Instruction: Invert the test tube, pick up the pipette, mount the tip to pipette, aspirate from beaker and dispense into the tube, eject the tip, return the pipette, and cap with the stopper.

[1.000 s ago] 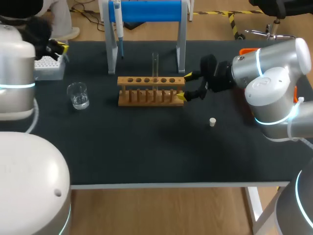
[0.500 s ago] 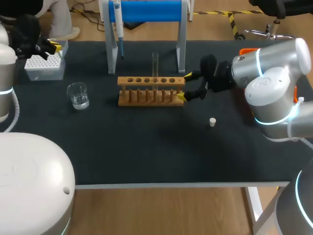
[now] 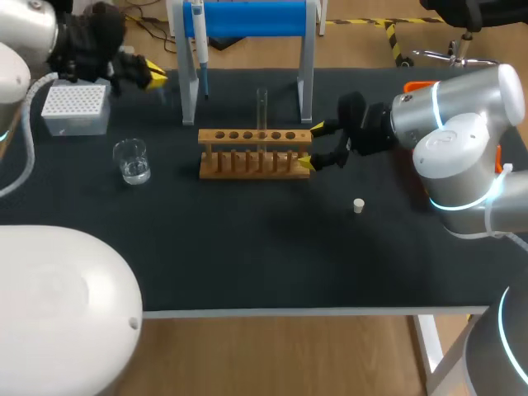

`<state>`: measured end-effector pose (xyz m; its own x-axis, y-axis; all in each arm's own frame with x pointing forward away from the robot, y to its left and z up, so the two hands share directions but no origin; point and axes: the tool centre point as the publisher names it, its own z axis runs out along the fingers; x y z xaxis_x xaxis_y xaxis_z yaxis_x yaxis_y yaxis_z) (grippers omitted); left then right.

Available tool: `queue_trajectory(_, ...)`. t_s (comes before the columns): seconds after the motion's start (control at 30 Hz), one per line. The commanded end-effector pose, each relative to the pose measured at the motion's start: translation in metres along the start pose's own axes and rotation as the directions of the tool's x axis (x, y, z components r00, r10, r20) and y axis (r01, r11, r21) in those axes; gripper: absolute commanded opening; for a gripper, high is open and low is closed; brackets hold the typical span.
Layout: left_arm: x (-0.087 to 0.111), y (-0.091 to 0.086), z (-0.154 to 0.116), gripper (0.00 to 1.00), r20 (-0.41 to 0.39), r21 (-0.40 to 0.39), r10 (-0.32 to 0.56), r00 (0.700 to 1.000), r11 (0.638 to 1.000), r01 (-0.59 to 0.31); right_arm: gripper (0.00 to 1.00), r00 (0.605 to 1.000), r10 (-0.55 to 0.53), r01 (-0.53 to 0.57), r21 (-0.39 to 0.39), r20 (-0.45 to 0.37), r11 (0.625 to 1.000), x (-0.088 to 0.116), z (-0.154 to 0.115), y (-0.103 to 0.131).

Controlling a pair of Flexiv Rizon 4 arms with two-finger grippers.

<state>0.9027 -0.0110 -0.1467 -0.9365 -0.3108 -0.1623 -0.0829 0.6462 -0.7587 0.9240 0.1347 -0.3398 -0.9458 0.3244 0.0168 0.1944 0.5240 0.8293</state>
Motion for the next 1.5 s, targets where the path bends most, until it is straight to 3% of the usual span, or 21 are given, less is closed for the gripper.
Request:
queue_trajectory(0.03,0.017,-0.025,-0.004,0.0,-0.1,-0.105,0.014,0.995,0.994,-0.025,1.0,1.0,0.0,0.0,0.004,-0.001,1.0,0.0,-0.001,0.0)
queue_trajectory(0.4,0.063,-0.064,0.053,0.0,-0.26,-0.135,0.008,0.966,0.99,-0.045,1.0,1.0,0.0,0.0,0.004,-0.001,1.0,0.0,-0.001,0.0)
queue_trajectory(0.63,0.081,-0.082,0.079,0.0,-0.308,-0.123,-0.002,0.951,0.992,-0.038,1.0,1.0,0.0,0.0,0.004,-0.001,1.0,0.0,-0.001,0.0)
queue_trajectory(0.83,0.088,-0.086,0.087,0.0,-0.285,-0.121,-0.019,0.958,0.993,-0.016,1.0,1.0,0.0,0.0,0.004,-0.001,1.0,0.0,-0.001,0.0)
queue_trajectory(1.2,0.086,-0.09,0.075,0.0,-0.222,-0.095,-0.04,0.974,0.995,0.019,1.0,1.0,0.0,0.0,0.004,-0.001,1.0,0.0,-0.001,0.0)
queue_trajectory(1.5,0.086,-0.09,0.075,0.0,-0.222,-0.095,-0.04,0.974,0.995,0.019,1.0,1.0,0.0,0.0,0.004,-0.001,1.0,0.0,-0.001,0.0)
